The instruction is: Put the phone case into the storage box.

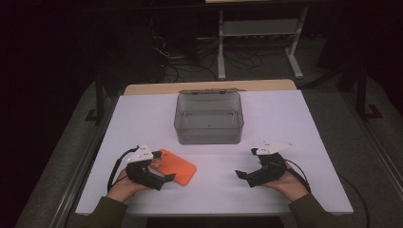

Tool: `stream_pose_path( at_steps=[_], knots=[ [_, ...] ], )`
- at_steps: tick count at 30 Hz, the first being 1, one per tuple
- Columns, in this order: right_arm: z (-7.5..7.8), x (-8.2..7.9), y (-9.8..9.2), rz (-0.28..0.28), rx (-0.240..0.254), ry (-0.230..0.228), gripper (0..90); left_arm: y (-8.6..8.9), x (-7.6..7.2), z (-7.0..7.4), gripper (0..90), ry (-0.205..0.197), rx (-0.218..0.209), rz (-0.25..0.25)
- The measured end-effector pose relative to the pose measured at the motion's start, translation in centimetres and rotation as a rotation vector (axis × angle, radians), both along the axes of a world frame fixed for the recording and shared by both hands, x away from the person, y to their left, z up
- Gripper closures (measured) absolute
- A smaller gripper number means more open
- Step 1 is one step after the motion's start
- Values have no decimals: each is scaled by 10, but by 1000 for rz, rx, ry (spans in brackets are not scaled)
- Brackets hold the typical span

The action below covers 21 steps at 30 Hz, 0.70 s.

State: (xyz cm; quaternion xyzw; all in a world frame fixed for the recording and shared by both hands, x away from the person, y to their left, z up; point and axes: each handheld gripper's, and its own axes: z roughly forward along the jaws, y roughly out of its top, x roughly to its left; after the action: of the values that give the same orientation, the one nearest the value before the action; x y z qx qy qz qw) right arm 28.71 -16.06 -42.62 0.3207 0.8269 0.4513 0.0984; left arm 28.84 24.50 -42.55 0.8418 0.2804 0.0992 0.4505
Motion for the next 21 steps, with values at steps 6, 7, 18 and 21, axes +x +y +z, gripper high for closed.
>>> stream_pose_path(
  at_steps=[6, 7, 18, 21],
  knots=[
    [5, 4, 4, 1, 4, -4, 0, 0, 1, 0, 0, 1, -7, -1],
    [5, 4, 4, 1, 4, -4, 0, 0, 1, 0, 0, 3, -9, -1],
    [13, 11, 15, 12, 11, -8, 0, 1, 2, 1, 0, 2, -16, 5],
    [14, 12, 16, 18, 11, -12, 0, 1, 1, 0, 0, 2, -10, 2]
  ],
)
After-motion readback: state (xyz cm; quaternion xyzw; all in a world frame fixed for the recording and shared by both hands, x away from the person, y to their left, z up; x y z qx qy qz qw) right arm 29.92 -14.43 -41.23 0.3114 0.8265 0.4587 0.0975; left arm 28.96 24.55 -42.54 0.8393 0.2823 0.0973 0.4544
